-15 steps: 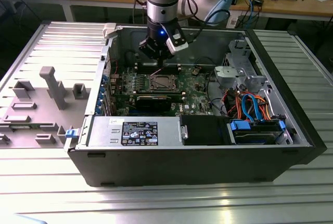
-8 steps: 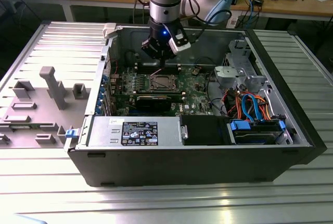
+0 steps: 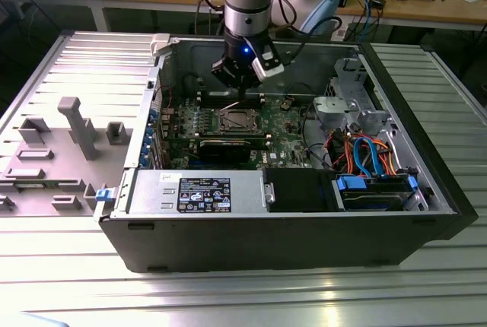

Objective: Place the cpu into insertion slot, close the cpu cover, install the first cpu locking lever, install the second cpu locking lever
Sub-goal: 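Install the first cpu locking lever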

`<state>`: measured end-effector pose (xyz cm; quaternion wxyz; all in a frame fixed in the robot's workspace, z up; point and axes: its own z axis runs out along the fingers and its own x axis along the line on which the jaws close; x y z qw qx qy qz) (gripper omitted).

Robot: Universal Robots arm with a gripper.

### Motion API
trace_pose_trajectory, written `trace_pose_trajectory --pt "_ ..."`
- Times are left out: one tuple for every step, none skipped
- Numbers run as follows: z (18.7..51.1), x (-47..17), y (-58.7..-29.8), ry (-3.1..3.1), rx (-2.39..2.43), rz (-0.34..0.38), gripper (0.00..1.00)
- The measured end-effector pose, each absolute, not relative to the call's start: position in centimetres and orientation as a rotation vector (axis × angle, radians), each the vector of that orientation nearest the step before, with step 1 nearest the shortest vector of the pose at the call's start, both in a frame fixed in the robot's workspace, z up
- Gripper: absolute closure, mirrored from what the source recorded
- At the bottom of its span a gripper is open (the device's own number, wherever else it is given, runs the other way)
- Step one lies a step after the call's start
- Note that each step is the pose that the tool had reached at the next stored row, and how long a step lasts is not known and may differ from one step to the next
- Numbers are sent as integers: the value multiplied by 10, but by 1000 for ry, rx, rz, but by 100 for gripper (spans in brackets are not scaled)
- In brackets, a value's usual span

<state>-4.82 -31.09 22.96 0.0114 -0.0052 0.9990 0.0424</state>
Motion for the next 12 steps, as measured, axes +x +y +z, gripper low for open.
trace_pose_trajectory --pt "228 -47 -311 3116 -16 132 89" --pt "227 -46 -311 3116 -16 132 89" --pt "226 -45 -311 3116 -16 132 89" --pt "225 -45 -311 3116 -16 132 89" --pt "225 -44 -311 3116 -16 132 89" --pt "224 -44 -311 3116 -16 132 89" --pt "223 -43 -311 3116 -16 132 89" --pt "222 -43 -311 3116 -16 132 89" --pt "222 -43 -311 3116 -16 132 89" --pt "222 -43 -311 3116 -16 132 89" --pt "222 -43 -311 3116 -16 132 89" --pt "221 -43 -311 3116 -16 132 89"
